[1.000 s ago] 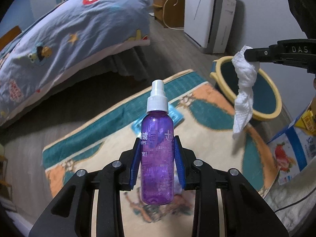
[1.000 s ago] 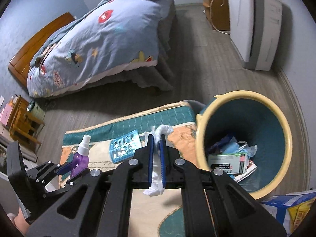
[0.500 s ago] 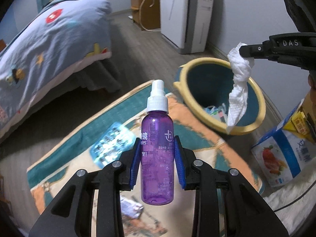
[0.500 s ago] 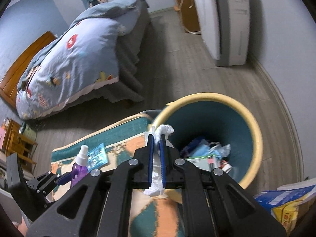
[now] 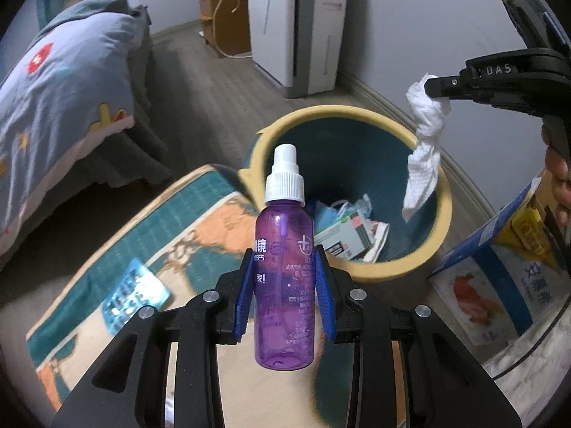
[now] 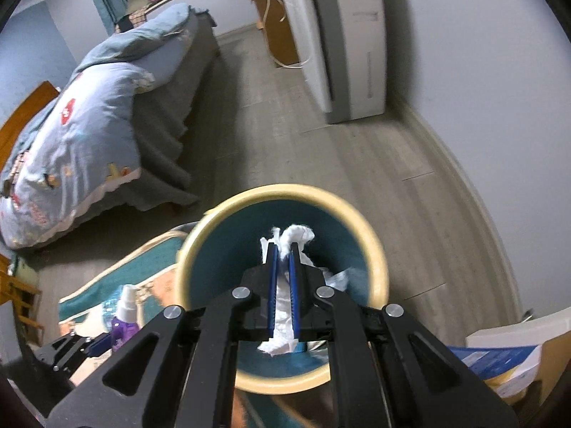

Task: Collect trash
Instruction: 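Carry the spray bottle and tissue over the bin with both tools, then open both tools to drop the bottle and tissue into the bin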

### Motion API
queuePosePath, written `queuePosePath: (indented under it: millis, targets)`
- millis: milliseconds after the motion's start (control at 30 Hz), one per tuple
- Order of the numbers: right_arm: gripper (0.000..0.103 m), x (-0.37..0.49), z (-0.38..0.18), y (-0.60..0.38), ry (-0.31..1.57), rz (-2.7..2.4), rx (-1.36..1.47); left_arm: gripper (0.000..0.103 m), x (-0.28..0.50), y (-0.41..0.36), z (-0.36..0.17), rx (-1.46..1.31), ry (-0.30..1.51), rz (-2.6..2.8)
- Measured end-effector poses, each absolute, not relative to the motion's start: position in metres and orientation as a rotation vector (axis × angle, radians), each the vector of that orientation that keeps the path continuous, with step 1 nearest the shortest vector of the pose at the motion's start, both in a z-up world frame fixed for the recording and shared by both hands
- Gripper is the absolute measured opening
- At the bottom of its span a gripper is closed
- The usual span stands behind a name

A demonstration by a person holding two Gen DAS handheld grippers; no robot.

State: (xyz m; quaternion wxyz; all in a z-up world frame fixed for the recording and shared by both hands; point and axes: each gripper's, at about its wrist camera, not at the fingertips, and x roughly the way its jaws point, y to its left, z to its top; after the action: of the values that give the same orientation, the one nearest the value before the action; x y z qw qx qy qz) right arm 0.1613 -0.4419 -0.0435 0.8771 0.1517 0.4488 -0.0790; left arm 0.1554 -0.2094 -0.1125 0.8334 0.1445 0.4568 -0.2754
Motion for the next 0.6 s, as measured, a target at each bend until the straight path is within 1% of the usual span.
queuePosePath:
  millis: [467, 500, 567, 600]
  targets:
    - [0.007, 0.176, -0.079, -0.454, 1.045, -0.181, 0.317, 0.033, 0.165, -0.259, -0.128, 0.275, 0.999, -0.654]
    - [0.009, 0.176, -0.08, -0.453, 1.053, -0.181, 0.313, 0.033, 0.165, -0.263, -0.129, 0.276, 0.999, -0.658]
    - [0.019, 0.176, -0.082, -0.451, 1.062, -0.187, 0.299, 0.033, 0.165, -0.269, -0.131, 0.279, 1.001, -0.664]
    - [0.033, 0.176, -0.082, -0.452, 1.062, -0.188, 0.3, 0.033, 0.165, -0.272, -0.132, 0.282, 1.002, -0.667]
